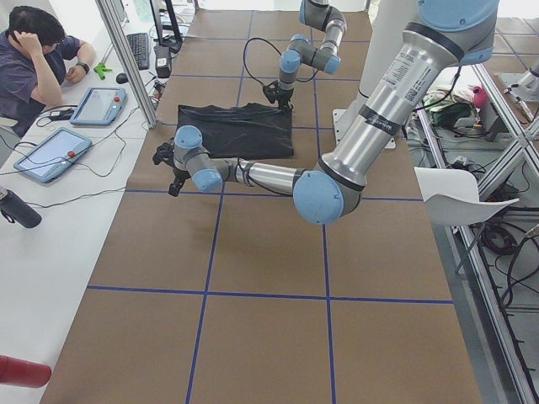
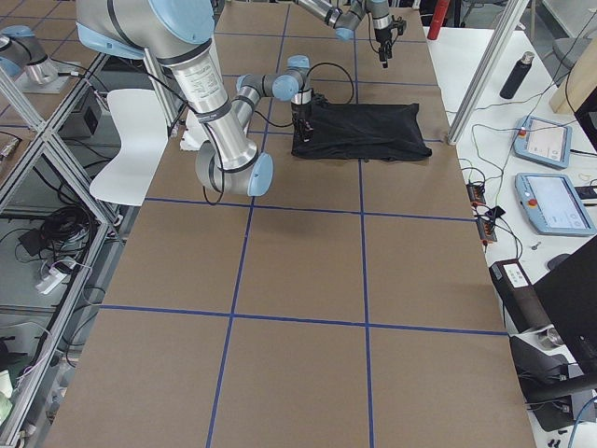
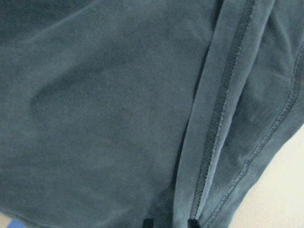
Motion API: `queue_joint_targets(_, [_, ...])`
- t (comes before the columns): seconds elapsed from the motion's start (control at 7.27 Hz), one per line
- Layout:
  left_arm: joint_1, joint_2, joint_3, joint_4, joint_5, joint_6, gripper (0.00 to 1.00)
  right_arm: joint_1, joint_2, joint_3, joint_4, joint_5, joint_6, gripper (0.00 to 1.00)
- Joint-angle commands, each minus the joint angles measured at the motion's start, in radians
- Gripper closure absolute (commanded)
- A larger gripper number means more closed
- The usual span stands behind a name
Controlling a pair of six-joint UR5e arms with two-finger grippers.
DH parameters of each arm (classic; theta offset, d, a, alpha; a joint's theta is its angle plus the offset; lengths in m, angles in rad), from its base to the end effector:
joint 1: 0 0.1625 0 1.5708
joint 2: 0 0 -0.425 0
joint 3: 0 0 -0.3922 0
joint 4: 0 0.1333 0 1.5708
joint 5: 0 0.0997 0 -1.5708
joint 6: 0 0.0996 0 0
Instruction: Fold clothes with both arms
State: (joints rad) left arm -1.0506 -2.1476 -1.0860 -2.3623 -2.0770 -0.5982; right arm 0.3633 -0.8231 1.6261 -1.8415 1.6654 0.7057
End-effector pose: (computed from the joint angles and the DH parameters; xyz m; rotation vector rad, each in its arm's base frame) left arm 0.3005 -0.6956 0.4609 0.4812 0.8579 0.1519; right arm -0.6081 -0.3637 0.2268 0.2337 -0.4935 -0.5146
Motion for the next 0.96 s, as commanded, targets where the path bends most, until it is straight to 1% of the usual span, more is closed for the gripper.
queue_joint_targets(0.0, [0.000, 0.000, 0.000, 0.000, 0.000, 0.000, 0.00, -0.003, -0.002, -0.002, -0.001, -0.001, 0.000, 0.64])
queue_joint_targets(0.41, [0.001, 0.000, 0.000, 0.000, 0.000, 0.000, 0.00, 0.002, -0.005, -0.008, 0.001, -0.004, -0.008, 0.64])
queue_joint_targets(0.55, [0.001, 0.000, 0.000, 0.000, 0.000, 0.000, 0.00, 0.005, -0.007, -0.008, 0.001, -0.003, -0.008, 0.73])
queue_joint_targets(0.69, [0.001, 0.000, 0.000, 0.000, 0.000, 0.000, 0.00, 0.011, -0.008, -0.008, 0.001, -0.003, -0.008, 0.90])
queue_joint_targets(0.83, [0.001, 0.000, 0.000, 0.000, 0.000, 0.000, 0.00, 0.013, -0.008, -0.006, 0.001, -0.003, -0.009, 1.00])
